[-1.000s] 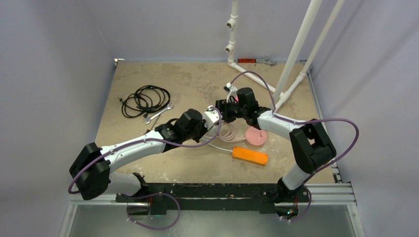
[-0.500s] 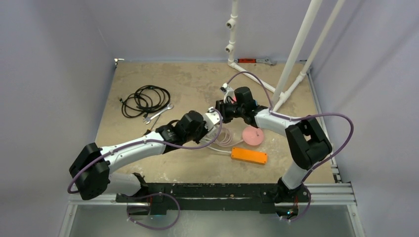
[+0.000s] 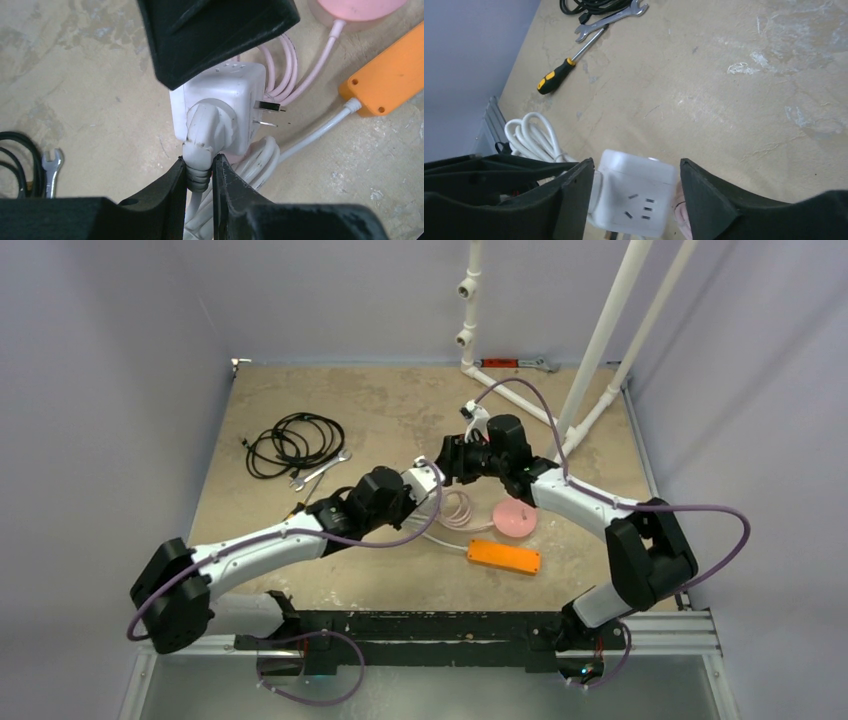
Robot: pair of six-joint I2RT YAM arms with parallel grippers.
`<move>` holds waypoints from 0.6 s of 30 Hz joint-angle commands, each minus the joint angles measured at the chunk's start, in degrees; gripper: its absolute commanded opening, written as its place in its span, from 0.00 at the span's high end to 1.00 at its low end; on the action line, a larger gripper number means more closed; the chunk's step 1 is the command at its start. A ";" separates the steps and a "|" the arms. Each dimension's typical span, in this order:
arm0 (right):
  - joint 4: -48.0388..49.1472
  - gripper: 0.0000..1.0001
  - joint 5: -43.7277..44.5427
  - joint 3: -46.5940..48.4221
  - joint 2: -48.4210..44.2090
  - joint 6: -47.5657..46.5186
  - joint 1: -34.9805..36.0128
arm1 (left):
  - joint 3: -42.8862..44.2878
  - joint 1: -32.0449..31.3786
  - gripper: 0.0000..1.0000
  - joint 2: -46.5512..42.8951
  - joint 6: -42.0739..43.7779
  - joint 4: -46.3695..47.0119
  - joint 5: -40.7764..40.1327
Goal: Pull the plug off the socket
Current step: Remove the plug from the socket.
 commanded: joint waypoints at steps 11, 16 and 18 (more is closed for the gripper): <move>0.02 0.14 -2.87 -2.61 -12.95 14.70 -0.03 | -5.38 -1.49 1.00 -20.09 2.16 14.62 -3.97; 0.04 0.12 -2.15 -3.33 -13.51 18.69 0.81 | -5.63 -3.07 1.00 -20.60 1.81 15.07 -3.09; -0.93 0.12 -1.27 -3.38 -13.44 19.24 1.02 | -5.67 -4.04 1.00 -20.68 1.84 15.08 -3.26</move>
